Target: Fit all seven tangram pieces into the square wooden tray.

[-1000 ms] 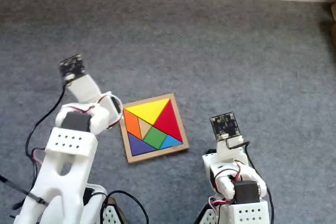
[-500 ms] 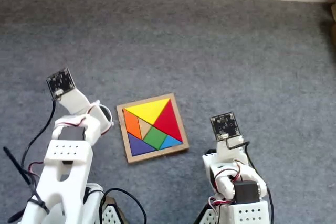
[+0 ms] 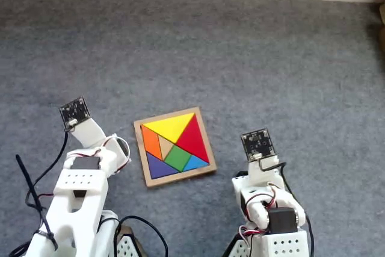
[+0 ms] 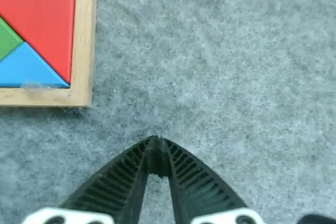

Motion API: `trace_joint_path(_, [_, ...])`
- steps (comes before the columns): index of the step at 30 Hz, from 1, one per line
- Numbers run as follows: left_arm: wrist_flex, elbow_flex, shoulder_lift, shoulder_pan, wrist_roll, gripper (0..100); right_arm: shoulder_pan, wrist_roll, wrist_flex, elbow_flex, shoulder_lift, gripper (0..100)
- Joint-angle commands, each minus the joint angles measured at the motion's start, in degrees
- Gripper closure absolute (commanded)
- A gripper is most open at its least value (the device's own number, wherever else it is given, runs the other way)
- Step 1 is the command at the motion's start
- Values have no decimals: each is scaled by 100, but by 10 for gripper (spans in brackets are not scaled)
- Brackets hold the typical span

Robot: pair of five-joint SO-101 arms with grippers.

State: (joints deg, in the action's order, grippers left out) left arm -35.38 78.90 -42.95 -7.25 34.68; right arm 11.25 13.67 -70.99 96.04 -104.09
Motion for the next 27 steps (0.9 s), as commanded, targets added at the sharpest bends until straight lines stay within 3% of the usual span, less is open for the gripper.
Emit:
trace_joint_path(1, [105, 57, -110, -57, -26, 994, -66, 0, -31, 734, -22, 991])
trace_joint_path(17, [70, 488, -145, -84, 18, 994, -66, 0, -31, 734, -22, 991])
trace_joint_path(27, [70, 488, -145, -1218, 79, 994, -66, 0, -31, 734, -22, 991])
